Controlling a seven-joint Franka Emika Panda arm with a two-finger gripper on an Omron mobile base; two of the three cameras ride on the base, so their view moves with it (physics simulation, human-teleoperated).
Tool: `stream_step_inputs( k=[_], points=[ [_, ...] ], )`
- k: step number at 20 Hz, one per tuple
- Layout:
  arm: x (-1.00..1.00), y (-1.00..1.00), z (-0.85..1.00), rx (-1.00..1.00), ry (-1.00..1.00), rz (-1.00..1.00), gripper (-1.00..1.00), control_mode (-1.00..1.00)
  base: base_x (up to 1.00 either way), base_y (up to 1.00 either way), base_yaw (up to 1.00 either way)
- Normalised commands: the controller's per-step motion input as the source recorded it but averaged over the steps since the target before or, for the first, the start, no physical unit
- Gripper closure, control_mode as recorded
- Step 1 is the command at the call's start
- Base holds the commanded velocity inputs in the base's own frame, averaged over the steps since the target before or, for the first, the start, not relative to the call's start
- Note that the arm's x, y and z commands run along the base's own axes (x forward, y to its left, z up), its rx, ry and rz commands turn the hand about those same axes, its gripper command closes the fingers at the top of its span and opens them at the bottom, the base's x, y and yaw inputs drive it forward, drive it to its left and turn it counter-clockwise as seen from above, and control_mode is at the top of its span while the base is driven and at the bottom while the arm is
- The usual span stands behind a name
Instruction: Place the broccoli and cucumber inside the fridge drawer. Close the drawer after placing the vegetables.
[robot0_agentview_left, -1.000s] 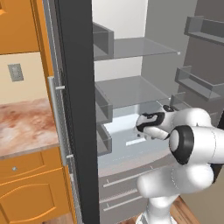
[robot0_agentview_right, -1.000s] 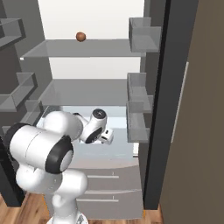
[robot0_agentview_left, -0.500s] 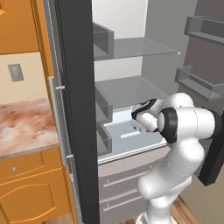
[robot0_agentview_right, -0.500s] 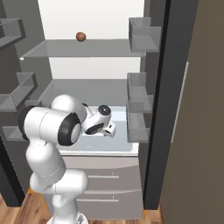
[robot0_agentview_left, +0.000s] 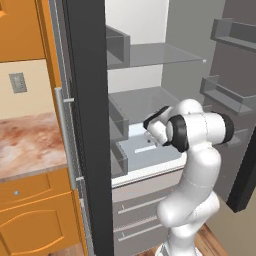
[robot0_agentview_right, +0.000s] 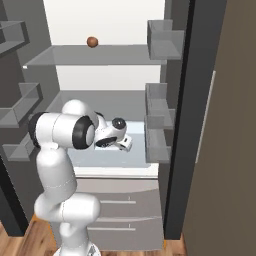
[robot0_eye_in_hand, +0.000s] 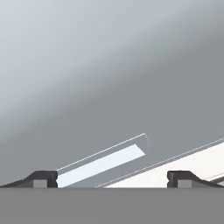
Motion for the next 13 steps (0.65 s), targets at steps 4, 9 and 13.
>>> stream_step_inputs(
  k=[4, 9, 13],
  points=[
    [0.57, 0.07, -0.08, 0.0, -0.06, -0.05, -1.0, -1.0, 0.0, 0.0, 0.0],
    [0.62, 0.02, -0.1, 0.02, -0.09, -0.06, -1.0, -1.0, 0.0, 0.0, 0.0],
    [0.02, 0.01, -0.03, 0.0, -0.01, -0.06, -1.0, -1.0, 0.0, 0.0, 0.0]
  ],
)
